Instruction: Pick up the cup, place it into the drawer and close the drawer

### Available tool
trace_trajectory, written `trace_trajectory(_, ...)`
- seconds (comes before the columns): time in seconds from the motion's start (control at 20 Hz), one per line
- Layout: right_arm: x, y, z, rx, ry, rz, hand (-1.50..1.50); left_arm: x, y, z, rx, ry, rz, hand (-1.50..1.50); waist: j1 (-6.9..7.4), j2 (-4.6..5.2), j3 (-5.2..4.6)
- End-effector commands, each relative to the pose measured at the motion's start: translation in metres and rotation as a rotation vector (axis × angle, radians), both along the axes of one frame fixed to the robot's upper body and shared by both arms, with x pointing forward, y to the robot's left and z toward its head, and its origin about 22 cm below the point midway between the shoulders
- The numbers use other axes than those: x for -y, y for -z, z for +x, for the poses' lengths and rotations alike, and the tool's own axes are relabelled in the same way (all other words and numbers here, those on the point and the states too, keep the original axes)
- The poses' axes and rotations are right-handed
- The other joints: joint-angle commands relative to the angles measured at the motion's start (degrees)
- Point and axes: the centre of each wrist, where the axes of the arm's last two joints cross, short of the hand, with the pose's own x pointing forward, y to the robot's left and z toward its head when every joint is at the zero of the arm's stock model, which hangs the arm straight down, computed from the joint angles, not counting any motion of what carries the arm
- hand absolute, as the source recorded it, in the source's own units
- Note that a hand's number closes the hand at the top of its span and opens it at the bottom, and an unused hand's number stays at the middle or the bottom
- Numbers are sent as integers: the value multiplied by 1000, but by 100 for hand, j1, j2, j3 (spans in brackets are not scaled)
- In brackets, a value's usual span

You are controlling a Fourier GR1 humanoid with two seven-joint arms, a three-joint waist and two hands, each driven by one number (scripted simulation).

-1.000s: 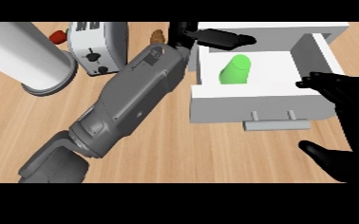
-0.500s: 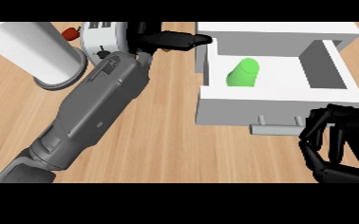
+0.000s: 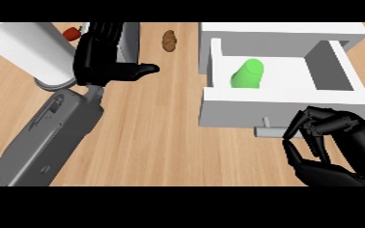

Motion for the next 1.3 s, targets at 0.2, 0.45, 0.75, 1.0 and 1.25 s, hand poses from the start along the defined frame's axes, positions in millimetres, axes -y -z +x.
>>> trace_trajectory(0.2,-11,18,25,94,-51,-382,150,-49,25,-37,-12,10,-12,-150,85,55,0)
trace_trajectory(0.45,-34,50,39,97,-47,-535,150,-96,37,-62,-26,0,-9,-150,59,47,-1)
trace_trajectory(0.75,-15,101,67,89,-23,-589,-150,-130,38,-78,-1,-6,-16,-150,-17,60,3)
trace_trajectory(1.0,-39,119,96,56,-31,-675,-150,-142,66,-102,-13,-29,-20,-150,-26,58,1)
trace_trajectory(1.25,-41,143,117,-12,-46,-718,-150,-138,74,-100,-21,-22,-31,-150,-62,56,2)
